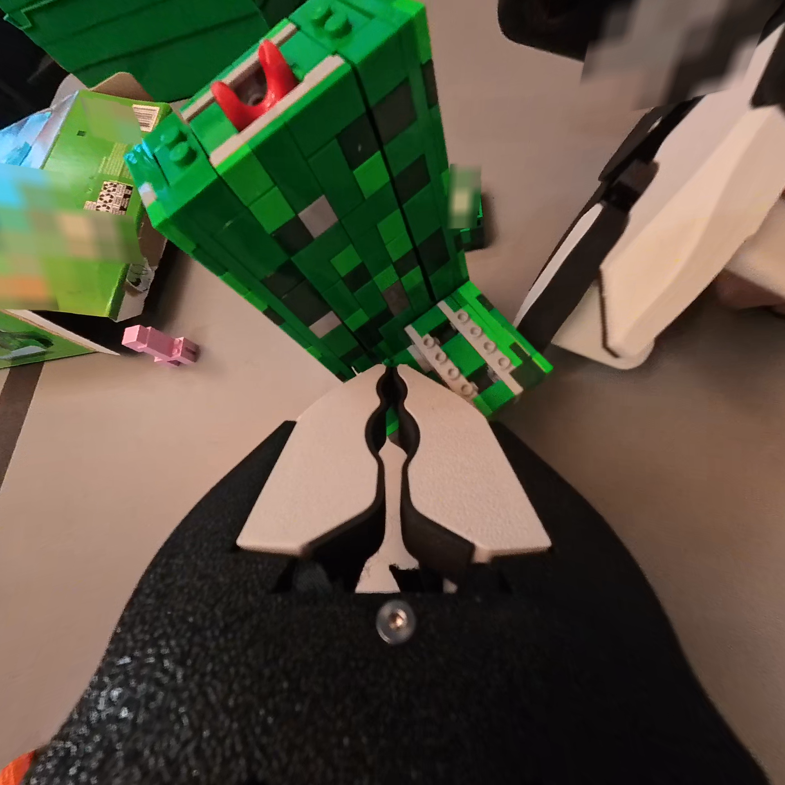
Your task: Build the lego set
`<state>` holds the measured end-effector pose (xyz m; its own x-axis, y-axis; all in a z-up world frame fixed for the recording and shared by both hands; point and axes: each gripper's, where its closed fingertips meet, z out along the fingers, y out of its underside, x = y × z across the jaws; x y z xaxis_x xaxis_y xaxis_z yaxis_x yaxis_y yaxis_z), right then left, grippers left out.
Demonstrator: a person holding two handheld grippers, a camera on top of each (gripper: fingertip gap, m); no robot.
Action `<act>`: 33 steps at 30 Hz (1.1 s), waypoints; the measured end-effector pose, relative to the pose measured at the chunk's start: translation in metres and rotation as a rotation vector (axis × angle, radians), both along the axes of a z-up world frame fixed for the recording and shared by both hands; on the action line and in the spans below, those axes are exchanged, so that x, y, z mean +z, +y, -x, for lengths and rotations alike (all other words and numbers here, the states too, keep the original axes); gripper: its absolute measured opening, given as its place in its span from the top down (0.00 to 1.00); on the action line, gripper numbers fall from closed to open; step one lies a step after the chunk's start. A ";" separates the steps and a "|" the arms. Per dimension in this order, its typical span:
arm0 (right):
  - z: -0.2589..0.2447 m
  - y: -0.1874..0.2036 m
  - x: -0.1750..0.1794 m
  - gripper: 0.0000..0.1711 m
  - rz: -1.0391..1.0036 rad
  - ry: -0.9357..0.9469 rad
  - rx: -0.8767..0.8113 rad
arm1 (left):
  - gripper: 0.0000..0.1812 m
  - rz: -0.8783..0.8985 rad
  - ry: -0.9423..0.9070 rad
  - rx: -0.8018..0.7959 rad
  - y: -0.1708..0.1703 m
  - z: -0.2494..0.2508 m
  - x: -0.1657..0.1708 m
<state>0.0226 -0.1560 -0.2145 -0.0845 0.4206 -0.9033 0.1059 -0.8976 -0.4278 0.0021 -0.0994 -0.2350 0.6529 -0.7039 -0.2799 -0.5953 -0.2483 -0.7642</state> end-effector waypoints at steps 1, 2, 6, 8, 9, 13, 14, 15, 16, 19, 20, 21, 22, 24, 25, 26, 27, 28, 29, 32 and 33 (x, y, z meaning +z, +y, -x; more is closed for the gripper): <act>0.000 0.000 0.003 0.68 0.005 0.021 -0.001 | 1.00 -0.001 0.000 0.000 0.000 0.000 0.000; 0.000 0.000 0.004 0.67 0.013 0.029 0.000 | 1.00 -0.001 0.000 0.000 0.000 0.000 0.000; -0.002 0.000 0.005 0.65 0.041 0.055 -0.002 | 1.00 -0.002 -0.007 -0.001 0.000 0.000 0.000; -0.004 -0.002 0.006 0.65 0.026 0.058 -0.003 | 1.00 -0.004 -0.014 0.001 0.001 0.000 0.001; -0.006 -0.006 0.007 0.65 0.007 0.061 0.007 | 1.00 -0.011 -0.008 0.018 0.002 0.003 0.001; -0.021 -0.021 0.018 0.63 -0.156 0.096 0.026 | 1.00 -0.105 -0.049 0.127 0.003 0.027 0.021; -0.025 -0.023 0.022 0.63 -0.209 0.105 0.024 | 1.00 -0.112 -0.095 0.146 -0.002 0.032 0.027; -0.030 -0.023 0.026 0.63 -0.275 0.109 0.017 | 0.95 -0.113 -0.143 0.166 -0.010 0.036 0.032; -0.035 -0.021 0.029 0.63 -0.345 0.102 -0.001 | 0.89 -0.110 -0.185 0.190 -0.019 0.041 0.033; -0.051 -0.002 0.036 0.64 -0.576 0.046 -0.106 | 0.72 -0.099 -0.259 0.282 -0.050 0.047 0.026; -0.056 0.007 0.037 0.64 -0.644 0.029 -0.142 | 0.66 -0.058 -0.261 0.317 -0.060 0.046 0.017; -0.060 0.015 0.037 0.64 -0.704 0.015 -0.174 | 0.61 -0.006 -0.251 0.351 -0.068 0.044 0.007; -0.064 0.024 0.036 0.64 -0.745 0.002 -0.202 | 0.60 0.036 -0.241 0.377 -0.075 0.040 -0.003; -0.068 0.036 0.036 0.65 -0.769 0.007 -0.222 | 0.63 0.078 -0.221 0.430 -0.082 0.035 -0.019; -0.069 0.040 0.037 0.64 -0.761 0.027 -0.223 | 0.65 0.091 -0.218 0.455 -0.082 0.032 -0.026; -0.070 0.045 0.038 0.64 -0.751 0.044 -0.227 | 0.67 0.105 -0.223 0.478 -0.081 0.029 -0.031; -0.071 0.049 0.040 0.64 -0.747 0.061 -0.229 | 0.68 0.114 -0.225 0.500 -0.080 0.027 -0.035; -0.071 0.053 0.040 0.64 -0.748 0.072 -0.225 | 0.69 0.123 -0.211 0.521 -0.078 0.026 -0.038; -0.070 0.057 0.039 0.64 -0.755 0.070 -0.221 | 0.69 0.117 -0.197 0.540 -0.076 0.027 -0.039; -0.067 0.064 0.037 0.64 -0.813 0.055 -0.178 | 0.76 0.101 -0.179 0.567 -0.069 0.025 -0.038; -0.066 0.066 0.035 0.63 -0.838 0.046 -0.166 | 0.79 0.099 -0.162 0.580 -0.067 0.026 -0.040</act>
